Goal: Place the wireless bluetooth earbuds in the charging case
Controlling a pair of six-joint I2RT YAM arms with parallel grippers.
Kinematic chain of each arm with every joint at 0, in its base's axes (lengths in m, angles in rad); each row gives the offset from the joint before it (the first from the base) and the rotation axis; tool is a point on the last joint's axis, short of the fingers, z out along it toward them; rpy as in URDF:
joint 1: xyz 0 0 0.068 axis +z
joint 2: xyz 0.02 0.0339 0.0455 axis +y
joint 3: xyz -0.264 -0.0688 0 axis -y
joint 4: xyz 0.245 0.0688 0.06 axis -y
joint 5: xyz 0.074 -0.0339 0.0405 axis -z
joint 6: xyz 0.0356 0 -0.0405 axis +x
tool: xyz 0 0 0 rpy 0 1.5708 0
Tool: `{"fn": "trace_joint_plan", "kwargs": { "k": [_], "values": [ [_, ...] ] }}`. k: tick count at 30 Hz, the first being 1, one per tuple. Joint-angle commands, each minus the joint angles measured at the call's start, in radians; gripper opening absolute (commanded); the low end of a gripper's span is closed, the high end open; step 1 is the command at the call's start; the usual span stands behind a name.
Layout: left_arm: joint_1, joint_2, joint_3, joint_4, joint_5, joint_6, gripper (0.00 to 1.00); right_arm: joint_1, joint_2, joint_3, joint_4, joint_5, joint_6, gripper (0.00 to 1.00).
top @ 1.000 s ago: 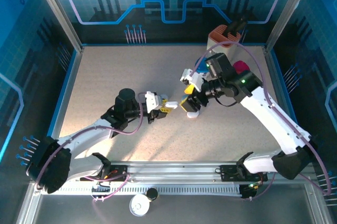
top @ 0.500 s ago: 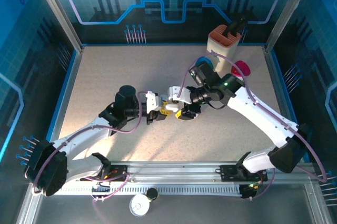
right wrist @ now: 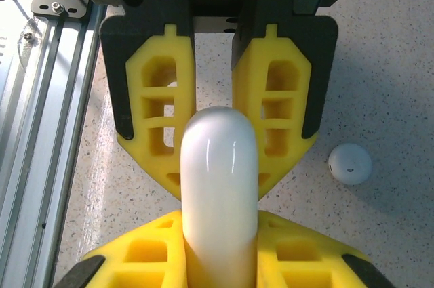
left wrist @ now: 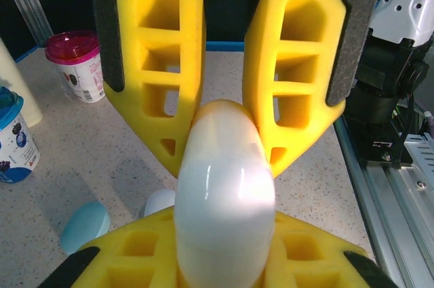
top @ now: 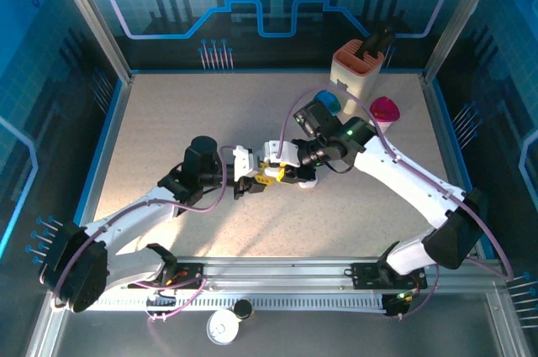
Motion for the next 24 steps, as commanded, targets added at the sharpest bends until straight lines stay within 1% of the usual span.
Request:
{"fn": "trace_joint_plan", "kwargs": {
  "k": [1,2,4,5,6,7,8,9,11,12,13,18,20,21,24],
  "values": [
    [-0.001,0.01,0.026,0.023,0.024,0.013,0.24,0.007,-0.02,-0.028,0.006,0.025,0.024,0.17],
    [-0.001,0.013,0.026,0.026,0.023,0.012,0.28,0.008,-0.025,-0.038,0.02,0.033,0.038,0.17],
    [0.0,0.014,0.027,0.029,0.02,0.013,0.46,0.006,-0.035,-0.058,0.06,0.072,0.088,0.1],
    [-0.001,0.015,0.026,0.029,0.017,0.01,0.54,0.002,-0.042,-0.069,0.079,0.092,0.117,0.08],
    [-0.001,0.014,0.023,0.031,0.014,0.009,0.62,0.0,-0.051,-0.085,0.095,0.099,0.138,0.08],
    [-0.001,0.012,0.019,0.037,0.007,0.007,0.71,-0.002,-0.068,-0.109,0.121,0.114,0.166,0.08],
    [-0.001,0.007,0.01,0.047,0.001,0.004,0.78,-0.004,-0.089,-0.137,0.154,0.136,0.199,0.07],
    [0.0,0.004,0.002,0.058,-0.006,0.0,0.82,-0.008,-0.107,-0.161,0.181,0.147,0.233,0.07],
    [0.002,-0.006,-0.023,0.093,-0.03,-0.016,0.93,-0.021,-0.149,-0.218,0.251,0.18,0.328,0.0],
    [0.001,-0.011,-0.035,0.115,-0.044,-0.024,0.97,-0.026,-0.163,-0.242,0.288,0.196,0.381,0.0],
    [0.004,-0.015,-0.054,0.147,-0.068,-0.037,0.99,-0.031,-0.183,-0.274,0.33,0.216,0.442,0.0],
    [0.034,-0.021,-0.13,0.291,-0.172,-0.1,0.99,-0.058,-0.254,-0.409,0.501,0.311,0.729,0.0],
    [0.04,-0.015,-0.149,0.33,-0.188,-0.117,0.99,-0.078,-0.277,-0.455,0.542,0.367,0.899,0.0],
    [0.042,-0.011,-0.151,0.33,-0.188,-0.116,0.99,-0.092,-0.284,-0.471,0.55,0.364,0.974,0.0],
    [0.043,0.001,-0.154,0.309,-0.184,-0.106,0.99,-0.145,-0.292,-0.531,0.574,0.277,1.168,0.0]
  ]
}}
